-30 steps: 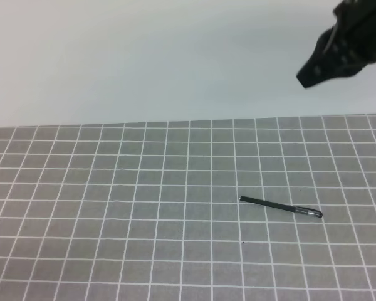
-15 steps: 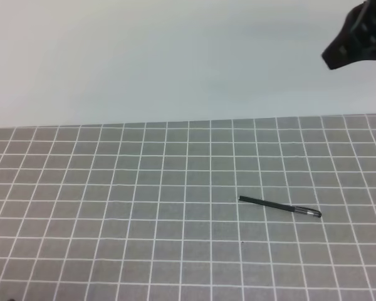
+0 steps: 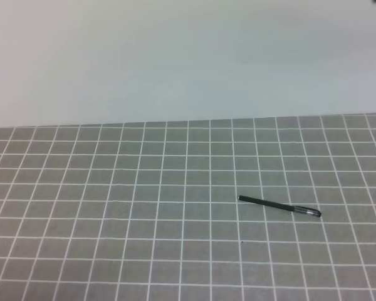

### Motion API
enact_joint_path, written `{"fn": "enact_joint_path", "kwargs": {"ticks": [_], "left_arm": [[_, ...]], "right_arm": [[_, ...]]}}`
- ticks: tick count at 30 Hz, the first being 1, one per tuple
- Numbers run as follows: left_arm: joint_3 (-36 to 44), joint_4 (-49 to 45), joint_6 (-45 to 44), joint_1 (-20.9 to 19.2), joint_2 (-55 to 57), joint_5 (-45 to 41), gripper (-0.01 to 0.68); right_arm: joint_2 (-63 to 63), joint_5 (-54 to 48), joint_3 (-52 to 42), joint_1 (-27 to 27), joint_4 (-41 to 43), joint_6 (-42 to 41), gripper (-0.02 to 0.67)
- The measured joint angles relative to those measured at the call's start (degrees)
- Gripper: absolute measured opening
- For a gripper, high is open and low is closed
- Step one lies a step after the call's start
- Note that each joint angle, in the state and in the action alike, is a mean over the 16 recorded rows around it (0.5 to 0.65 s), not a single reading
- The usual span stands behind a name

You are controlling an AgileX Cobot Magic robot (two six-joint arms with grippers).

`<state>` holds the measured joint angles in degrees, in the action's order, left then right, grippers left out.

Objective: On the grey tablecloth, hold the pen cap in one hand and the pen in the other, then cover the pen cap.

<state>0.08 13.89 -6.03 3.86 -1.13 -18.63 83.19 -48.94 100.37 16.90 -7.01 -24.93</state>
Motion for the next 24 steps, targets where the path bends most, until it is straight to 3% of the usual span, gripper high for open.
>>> {"fn": "enact_joint_path", "kwargs": {"ticks": [9,24], "left_arm": [[0.0,0.0,0.2,0.0,0.1,0.0,0.468],[0.0,0.0,0.2,0.0,0.1,0.0,0.468]], "right_arm": [[-17.6,22.1,-21.2,-2.2,0.0,-0.3,0.001],[-60.1,40.3,-72.2,-18.7,-5.8,0.8,0.001]]}}
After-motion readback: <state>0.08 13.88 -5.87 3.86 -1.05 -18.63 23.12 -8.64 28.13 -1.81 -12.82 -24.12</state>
